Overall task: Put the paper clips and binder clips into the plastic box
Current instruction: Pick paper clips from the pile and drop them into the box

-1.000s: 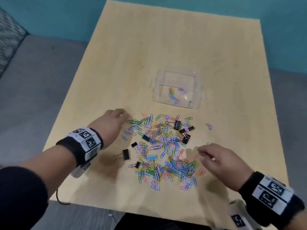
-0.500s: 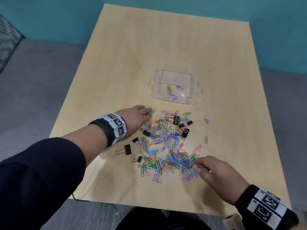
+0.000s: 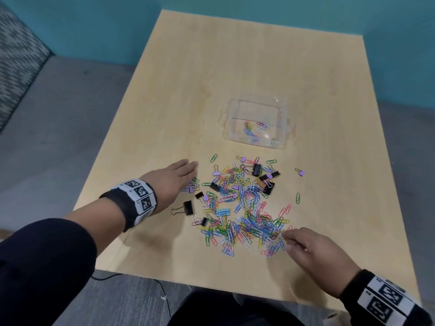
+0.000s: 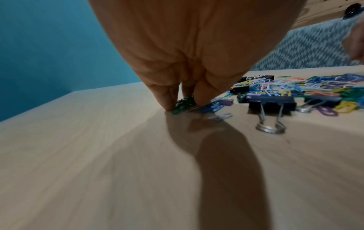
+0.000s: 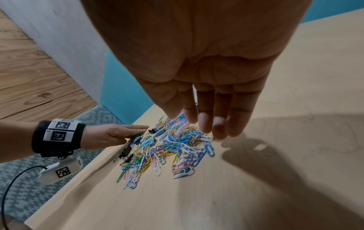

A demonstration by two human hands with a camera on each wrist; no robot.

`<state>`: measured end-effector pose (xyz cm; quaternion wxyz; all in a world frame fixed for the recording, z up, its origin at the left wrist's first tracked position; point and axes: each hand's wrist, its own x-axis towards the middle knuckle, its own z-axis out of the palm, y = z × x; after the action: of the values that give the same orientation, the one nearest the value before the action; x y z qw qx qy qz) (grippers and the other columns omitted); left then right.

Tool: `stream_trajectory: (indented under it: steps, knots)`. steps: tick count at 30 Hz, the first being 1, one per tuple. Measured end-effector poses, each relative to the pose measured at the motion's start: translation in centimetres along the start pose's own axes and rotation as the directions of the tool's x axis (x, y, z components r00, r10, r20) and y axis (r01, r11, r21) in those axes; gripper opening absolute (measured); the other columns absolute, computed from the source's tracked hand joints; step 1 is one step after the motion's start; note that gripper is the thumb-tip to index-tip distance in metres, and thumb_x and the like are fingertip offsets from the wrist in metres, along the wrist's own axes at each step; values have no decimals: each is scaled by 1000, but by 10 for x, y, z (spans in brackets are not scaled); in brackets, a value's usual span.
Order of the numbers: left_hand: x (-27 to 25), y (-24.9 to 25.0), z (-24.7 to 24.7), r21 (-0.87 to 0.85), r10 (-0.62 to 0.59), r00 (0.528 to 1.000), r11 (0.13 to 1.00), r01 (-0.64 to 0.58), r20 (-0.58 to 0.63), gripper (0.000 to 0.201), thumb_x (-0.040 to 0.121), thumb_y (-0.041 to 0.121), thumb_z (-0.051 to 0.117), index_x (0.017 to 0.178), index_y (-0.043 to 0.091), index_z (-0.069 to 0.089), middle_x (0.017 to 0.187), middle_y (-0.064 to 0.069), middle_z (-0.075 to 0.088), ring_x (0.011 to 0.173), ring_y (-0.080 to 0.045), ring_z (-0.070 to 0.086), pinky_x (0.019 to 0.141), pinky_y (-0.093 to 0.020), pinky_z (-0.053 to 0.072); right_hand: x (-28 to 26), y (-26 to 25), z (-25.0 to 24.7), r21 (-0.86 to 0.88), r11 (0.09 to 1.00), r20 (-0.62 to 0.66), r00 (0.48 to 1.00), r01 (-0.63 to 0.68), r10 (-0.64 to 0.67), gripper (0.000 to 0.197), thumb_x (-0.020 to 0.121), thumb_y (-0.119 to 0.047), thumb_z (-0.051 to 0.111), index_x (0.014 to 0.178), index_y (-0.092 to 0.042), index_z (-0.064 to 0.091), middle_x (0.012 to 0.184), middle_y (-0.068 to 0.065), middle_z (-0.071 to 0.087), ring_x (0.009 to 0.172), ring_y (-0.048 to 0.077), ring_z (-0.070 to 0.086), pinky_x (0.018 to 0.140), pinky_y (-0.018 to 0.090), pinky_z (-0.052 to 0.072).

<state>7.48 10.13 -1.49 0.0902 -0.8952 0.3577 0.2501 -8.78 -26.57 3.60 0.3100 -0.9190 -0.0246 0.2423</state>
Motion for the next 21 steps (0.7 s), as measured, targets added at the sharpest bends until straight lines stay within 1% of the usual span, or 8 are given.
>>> stream_trajectory:
  steps: [5, 7, 9, 12, 14, 17, 19, 21]
  knots:
    - [-33, 7, 7, -95, -35, 997, 995, 29, -63, 91, 78, -4, 35, 148, 28, -14, 157, 3, -16, 145, -20, -10, 116, -33, 19, -1, 3, -1, 15, 1000, 18, 1000, -4, 3, 13, 87, -22, 61, 96, -32, 62, 83, -9, 60, 80, 6, 57, 78, 27, 45]
    - [-37, 14, 6, -50, -4, 999, 999, 2, -43, 91, 78, -2, 35, 148, 32, -12, 157, 2, -16, 145, -24, -11, 116, -35, 20, 0, 3, 0, 7, 1000, 37, 999, 5, -6, 15, 87, -22, 61, 89, -37, 57, 80, -10, 58, 78, 6, 55, 75, 24, 43]
    - [-35, 18, 9, -15, -17, 1000, 1000, 17, -19, 85, 81, 1, 35, 149, 30, -7, 157, 2, -15, 144, -25, -12, 115, -36, 22, 1, 3, 2, 2, 1000, 50, 999, 21, -21, 21, 87, -22, 60, 82, -41, 51, 76, -11, 55, 76, 6, 53, 71, 21, 42]
    - [-36, 21, 18, -140, -123, 987, 984, 108, -105, 75, 85, 1, 37, 150, 22, 7, 159, 0, -5, 146, -24, -4, 112, -36, 29, 3, 2, 3, -6, 999, 55, 998, 41, -41, 29, 88, -22, 58, 75, -45, 45, 73, -11, 52, 72, 6, 51, 67, 19, 39]
    - [-41, 23, 25, -166, -157, 965, 978, 123, -210, 65, 88, 3, 46, 148, 14, 23, 158, -7, 14, 145, -28, 11, 112, -38, 32, 3, 1, 3, -1, 999, 57, 997, 46, -45, 31, 88, -22, 58, 74, -46, 44, 73, -12, 50, 73, 5, 50, 67, 19, 39]
    - [-48, 24, 37, -206, -185, 936, 970, 126, -300, 59, 78, 0, 65, 134, 6, 47, 145, -15, 41, 135, -35, 36, 105, -44, 40, 2, 3, 4, 5, 999, 66, 997, 46, -46, 29, 88, -23, 57, 75, -46, 44, 73, -12, 51, 73, 5, 51, 68, 20, 39]
    - [-54, 26, 40, -242, -196, 920, 963, 116, -339, 59, 76, -2, 66, 131, 7, 49, 142, -16, 44, 132, -37, 39, 103, -46, 41, 1, 5, 4, 8, 999, 66, 997, 40, -40, 28, 88, -23, 58, 75, -45, 46, 73, -12, 52, 73, 4, 51, 68, 19, 40]
    - [-57, 28, 41, -327, -258, 899, 935, 139, -353, 61, 80, 0, 63, 137, 10, 42, 147, -15, 37, 136, -37, 33, 108, -42, 34, -1, 7, 5, 9, 999, 69, 997, 35, -35, 27, 87, -23, 58, 76, -45, 46, 73, -12, 52, 74, 4, 52, 68, 17, 39]
